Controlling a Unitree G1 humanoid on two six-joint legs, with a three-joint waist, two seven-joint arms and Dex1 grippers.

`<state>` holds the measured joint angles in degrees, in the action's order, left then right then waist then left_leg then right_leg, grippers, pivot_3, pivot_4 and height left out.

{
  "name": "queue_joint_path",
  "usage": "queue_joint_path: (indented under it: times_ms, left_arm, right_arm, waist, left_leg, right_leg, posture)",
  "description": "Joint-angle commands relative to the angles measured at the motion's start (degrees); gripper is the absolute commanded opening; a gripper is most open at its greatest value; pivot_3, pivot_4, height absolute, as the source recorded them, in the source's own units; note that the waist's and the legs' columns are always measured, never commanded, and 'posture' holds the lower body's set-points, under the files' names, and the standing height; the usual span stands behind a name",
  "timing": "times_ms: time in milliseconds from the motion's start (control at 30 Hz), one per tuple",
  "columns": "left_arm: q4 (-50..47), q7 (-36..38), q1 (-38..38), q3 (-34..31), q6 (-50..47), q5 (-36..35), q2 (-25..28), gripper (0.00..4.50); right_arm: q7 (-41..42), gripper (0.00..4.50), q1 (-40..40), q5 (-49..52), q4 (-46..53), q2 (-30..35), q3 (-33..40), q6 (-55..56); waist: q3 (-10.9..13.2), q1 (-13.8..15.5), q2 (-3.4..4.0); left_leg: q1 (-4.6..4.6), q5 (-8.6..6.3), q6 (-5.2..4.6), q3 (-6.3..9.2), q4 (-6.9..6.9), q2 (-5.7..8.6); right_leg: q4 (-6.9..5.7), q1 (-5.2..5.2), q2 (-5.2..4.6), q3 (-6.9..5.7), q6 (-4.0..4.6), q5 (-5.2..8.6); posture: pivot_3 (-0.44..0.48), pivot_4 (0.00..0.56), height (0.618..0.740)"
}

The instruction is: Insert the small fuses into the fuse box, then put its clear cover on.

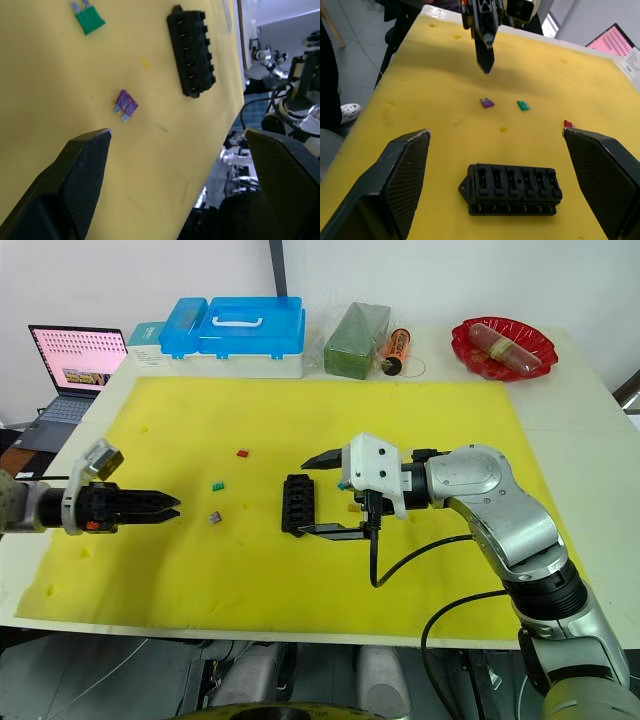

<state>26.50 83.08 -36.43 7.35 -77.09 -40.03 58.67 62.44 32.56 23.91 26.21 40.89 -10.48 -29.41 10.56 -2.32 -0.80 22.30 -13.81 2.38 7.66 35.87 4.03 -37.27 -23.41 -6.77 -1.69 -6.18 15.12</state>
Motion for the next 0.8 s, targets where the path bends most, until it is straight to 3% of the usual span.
queue_joint_path:
  times_ms: [33, 800]
  left_arm:
    - [1.9, 1.3, -2.0, 0.8, 1.0, 1.3, -0.7, 4.47]
    - [5.9, 1.2, -3.8, 2.8, 4.5, 5.4, -9.6, 4.47]
  right_arm:
    - [0.3, 4.50, 1.1, 1.0, 1.7, 0.6, 1.1, 0.2]
    - [0.4, 4.50, 1.0, 0.5, 1.6, 2.4, 1.8, -0.9]
  waist:
    - [0.0, 0.0, -0.01]
    - [0.0, 0.7, -0.02]
  left_leg:
    - [0.00, 0.00, 0.00, 0.00, 0.02, 0.00]
    - [0.02, 0.00, 0.00, 0.01, 0.16, 0.02]
  right_leg:
    - [0.00, 0.00, 0.00, 0.00, 0.00, 0.00]
    - [-0.01, 0.05, -0.03, 0.00, -0.05, -0.03]
  posture:
    - [0.000, 0.150, 0.740]
    - [0.000, 0.150, 0.740]
